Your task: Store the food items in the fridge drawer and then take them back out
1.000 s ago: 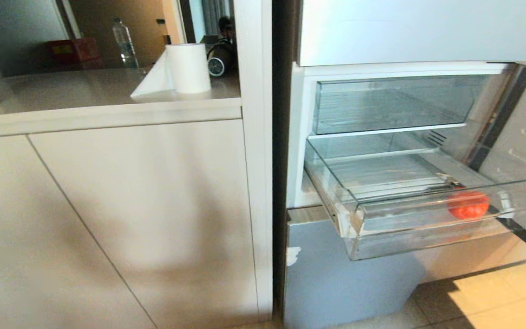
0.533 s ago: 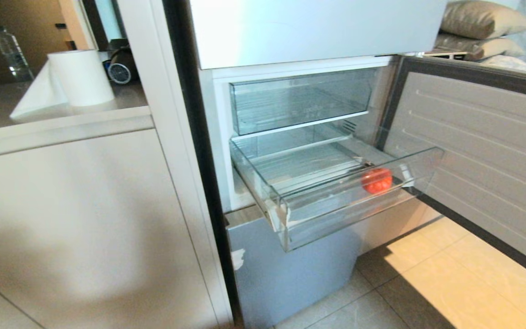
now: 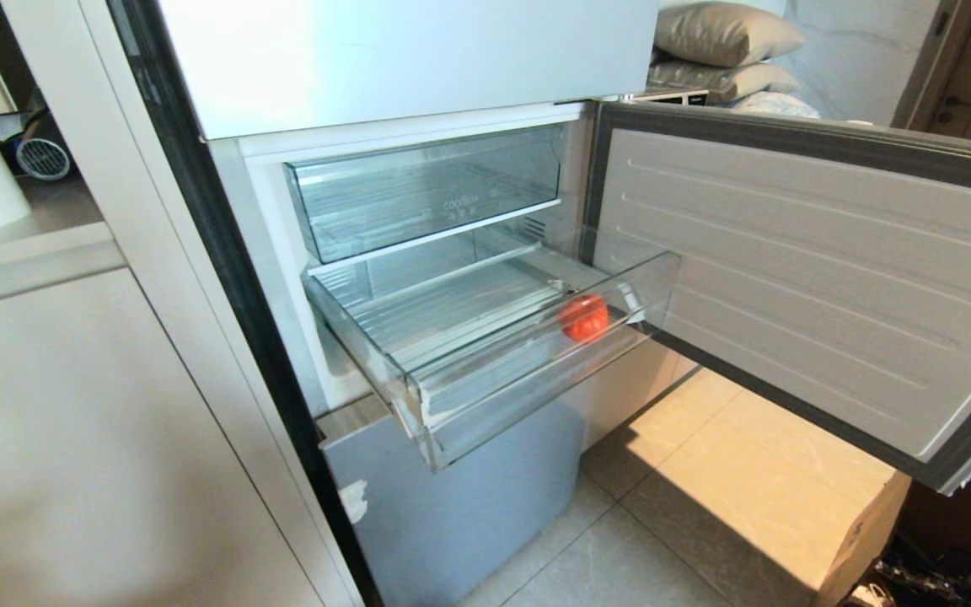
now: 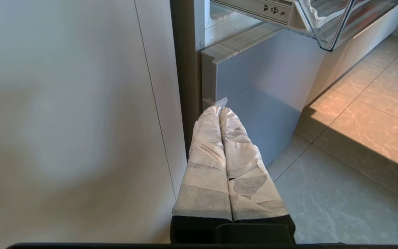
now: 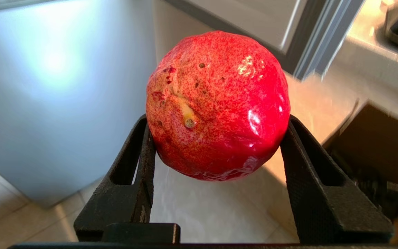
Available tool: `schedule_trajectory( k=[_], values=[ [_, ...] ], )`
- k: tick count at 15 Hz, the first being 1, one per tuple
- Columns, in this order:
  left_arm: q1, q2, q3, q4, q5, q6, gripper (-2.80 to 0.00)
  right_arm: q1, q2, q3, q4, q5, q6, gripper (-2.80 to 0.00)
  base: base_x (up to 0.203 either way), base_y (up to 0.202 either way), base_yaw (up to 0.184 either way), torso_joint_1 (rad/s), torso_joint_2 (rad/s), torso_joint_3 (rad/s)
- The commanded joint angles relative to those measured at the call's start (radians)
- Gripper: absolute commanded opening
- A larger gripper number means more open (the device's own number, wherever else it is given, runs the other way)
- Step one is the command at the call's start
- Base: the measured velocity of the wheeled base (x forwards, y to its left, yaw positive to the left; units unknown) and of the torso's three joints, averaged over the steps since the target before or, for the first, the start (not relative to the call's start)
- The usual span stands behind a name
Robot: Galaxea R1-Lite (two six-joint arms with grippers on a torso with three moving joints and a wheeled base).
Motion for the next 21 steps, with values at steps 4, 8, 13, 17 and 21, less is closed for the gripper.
schedule_trajectory(
  k=[4,8,13,17,21],
  values=[
    [0.001,0.001,0.0,0.0,0.001,0.0,-2.8,-0.308,0.393,-0.075,-0.188,-0.088,0.109,-2.8,0.0,0.0,0.0,0.0,0.0,0.0],
    [0.001,0.001,0.0,0.0,0.001,0.0,-2.8,-0.736,0.658,-0.21,-0.236,-0.033,0.166,-2.8,0.0,0.0,0.0,0.0,0.0,0.0],
    [0.001,0.001,0.0,0.0,0.0,0.0,-2.8,-0.884,1.044,-0.426,-0.279,0.055,0.191,-2.8,0.0,0.0,0.0,0.0,0.0,0.0],
    [0.0,0.001,0.0,0.0,0.001,0.0,-2.8,-0.97,1.309,-0.568,-0.424,0.066,0.183,-2.8,0.0,0.0,0.0,0.0,0.0,0.0],
    [0.0,0.001,0.0,0.0,0.0,0.0,-2.8,-1.138,1.531,-0.78,-0.488,0.068,0.176,-2.8,0.0,0.0,0.0,0.0,0.0,0.0]
  ],
)
